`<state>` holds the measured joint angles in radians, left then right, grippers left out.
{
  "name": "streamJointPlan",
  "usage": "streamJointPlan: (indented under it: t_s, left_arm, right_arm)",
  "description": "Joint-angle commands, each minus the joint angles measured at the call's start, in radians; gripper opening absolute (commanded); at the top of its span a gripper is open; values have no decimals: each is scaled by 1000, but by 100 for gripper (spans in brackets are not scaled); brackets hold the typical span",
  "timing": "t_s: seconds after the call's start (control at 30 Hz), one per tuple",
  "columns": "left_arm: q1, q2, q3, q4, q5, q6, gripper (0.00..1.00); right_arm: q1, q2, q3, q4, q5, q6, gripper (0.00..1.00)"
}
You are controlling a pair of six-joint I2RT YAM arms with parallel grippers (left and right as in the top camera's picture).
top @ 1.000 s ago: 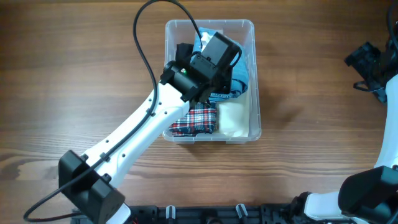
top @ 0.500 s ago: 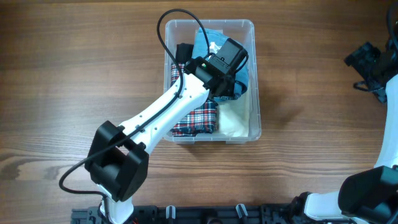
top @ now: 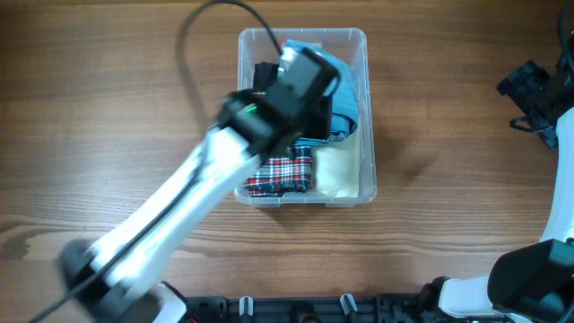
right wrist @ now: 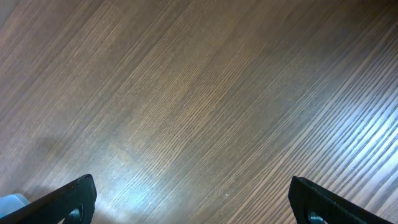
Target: Pack container
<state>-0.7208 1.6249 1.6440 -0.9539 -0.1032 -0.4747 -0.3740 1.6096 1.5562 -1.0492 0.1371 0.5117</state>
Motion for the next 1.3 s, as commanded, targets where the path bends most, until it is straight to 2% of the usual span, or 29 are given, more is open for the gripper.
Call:
streamJointPlan:
  t_s: [0.0,0.23,0.4,0.67,0.8,0.9,1.03,1.27]
  left_arm:
    - [-1,-151,4,-44,0,0,100]
    - [-1,-221,4,-86,1,0,100]
    - [-1,-219,4,-184,1,-1,100]
    - [-1,-219,3,-198,-2,3,100]
    - [-1,-205,0,-195,-3,110,100]
    - [-1,-217,-37,-145,-2,183,100]
    - [5,-275,-153,-23,-2,210,100]
    - [118,-503,-543,287,75,209,100]
  right_arm:
    - [-4,8,-7,2,-7,12,100]
    - [-4,8,-7,2,-7,12,100]
    - [-4,8,-7,2,-7,13,100]
    - [-4,8,-7,2,-7,12,100]
    - [-4,8,-7,2,-7,12,100]
    - [-4,8,-7,2,-7,12,100]
    - [-4,8,-7,2,-7,12,100]
    - [-4,8,-7,2,-7,12,100]
